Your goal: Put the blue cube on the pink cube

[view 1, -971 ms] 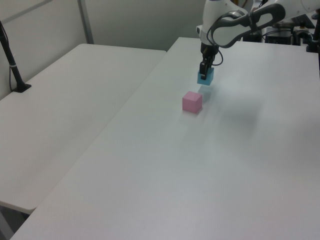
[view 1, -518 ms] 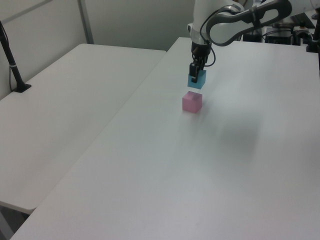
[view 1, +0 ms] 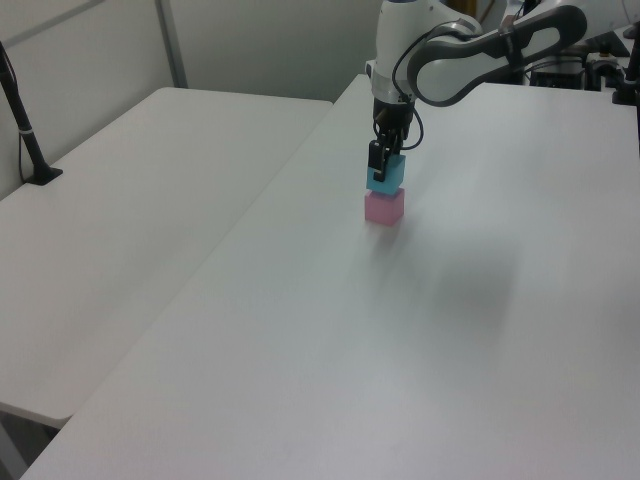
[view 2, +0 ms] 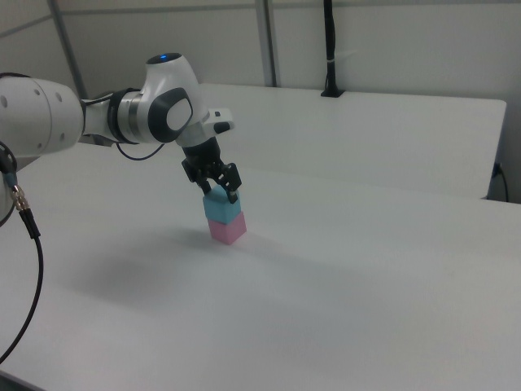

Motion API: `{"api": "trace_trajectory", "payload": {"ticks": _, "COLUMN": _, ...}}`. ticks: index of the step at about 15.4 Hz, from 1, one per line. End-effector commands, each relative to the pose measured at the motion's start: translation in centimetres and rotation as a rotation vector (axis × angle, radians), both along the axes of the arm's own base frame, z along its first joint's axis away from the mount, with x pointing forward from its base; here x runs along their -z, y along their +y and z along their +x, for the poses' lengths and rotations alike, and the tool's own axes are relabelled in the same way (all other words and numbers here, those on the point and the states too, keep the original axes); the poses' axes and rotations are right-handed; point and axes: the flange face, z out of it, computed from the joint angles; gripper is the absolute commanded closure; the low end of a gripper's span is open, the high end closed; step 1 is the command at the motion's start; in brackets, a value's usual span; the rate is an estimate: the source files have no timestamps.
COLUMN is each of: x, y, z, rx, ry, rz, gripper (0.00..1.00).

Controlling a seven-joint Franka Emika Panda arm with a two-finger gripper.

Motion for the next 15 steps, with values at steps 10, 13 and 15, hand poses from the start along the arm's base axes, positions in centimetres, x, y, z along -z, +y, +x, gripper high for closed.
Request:
{"api": "trace_trajectory", "payload": {"ticks": 10, "x": -13.9, "y": -0.5, "z": -8.0, "rx": 0.024, "ry": 0.11, "rz": 0.023, "gripper": 0.0}}
{"api": "trace_trajectory", "payload": {"ticks": 13, "x": -16.9, "y": -1.7, "z": -11.1, "rx": -0.012, "ry": 0.15, "rz": 0.03, "gripper": 0.0}}
{"api": "trace_trajectory", "payload": {"ticks": 15, "x": -18.2, "y": -2.4, "z": -12.5, "rx": -0.022, "ry": 0.16, "rz": 0.038, "gripper": 0.0}}
